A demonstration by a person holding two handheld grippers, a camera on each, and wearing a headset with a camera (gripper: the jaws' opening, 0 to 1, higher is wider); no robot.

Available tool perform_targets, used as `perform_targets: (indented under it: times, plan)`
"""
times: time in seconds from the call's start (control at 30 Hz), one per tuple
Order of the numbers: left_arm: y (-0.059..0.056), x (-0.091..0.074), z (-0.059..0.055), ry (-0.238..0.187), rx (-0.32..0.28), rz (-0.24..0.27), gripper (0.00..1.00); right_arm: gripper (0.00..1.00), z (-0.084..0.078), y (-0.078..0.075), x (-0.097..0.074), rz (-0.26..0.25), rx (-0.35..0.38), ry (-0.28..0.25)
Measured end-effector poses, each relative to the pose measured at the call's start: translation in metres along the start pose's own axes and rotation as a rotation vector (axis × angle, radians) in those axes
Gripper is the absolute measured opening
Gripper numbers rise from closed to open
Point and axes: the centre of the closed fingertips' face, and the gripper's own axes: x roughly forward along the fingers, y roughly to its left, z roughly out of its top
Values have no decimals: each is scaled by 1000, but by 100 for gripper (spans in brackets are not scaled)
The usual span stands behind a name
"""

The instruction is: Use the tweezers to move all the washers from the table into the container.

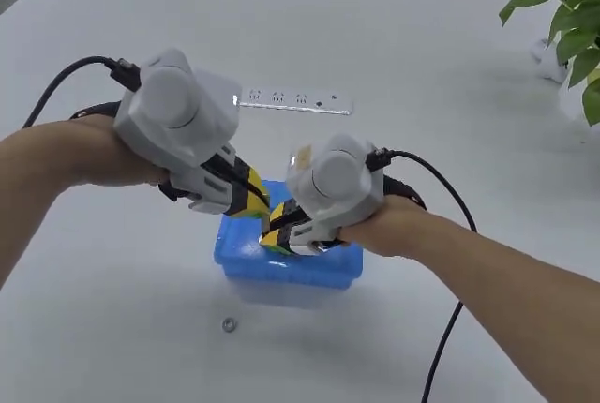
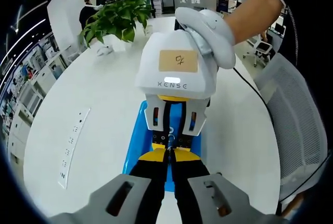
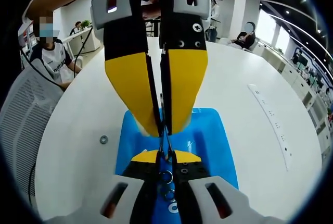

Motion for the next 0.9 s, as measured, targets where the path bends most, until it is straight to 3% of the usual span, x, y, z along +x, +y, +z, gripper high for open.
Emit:
perform_targets:
  times: [0.4,0.9]
  plan:
    - [-1,-3,1,3,8,4,7,11,4,0,-1,-8,-8,-6]
    - [-5,-17,14,-3,34,13,7,11,17,3,-15,-27,-24,-28]
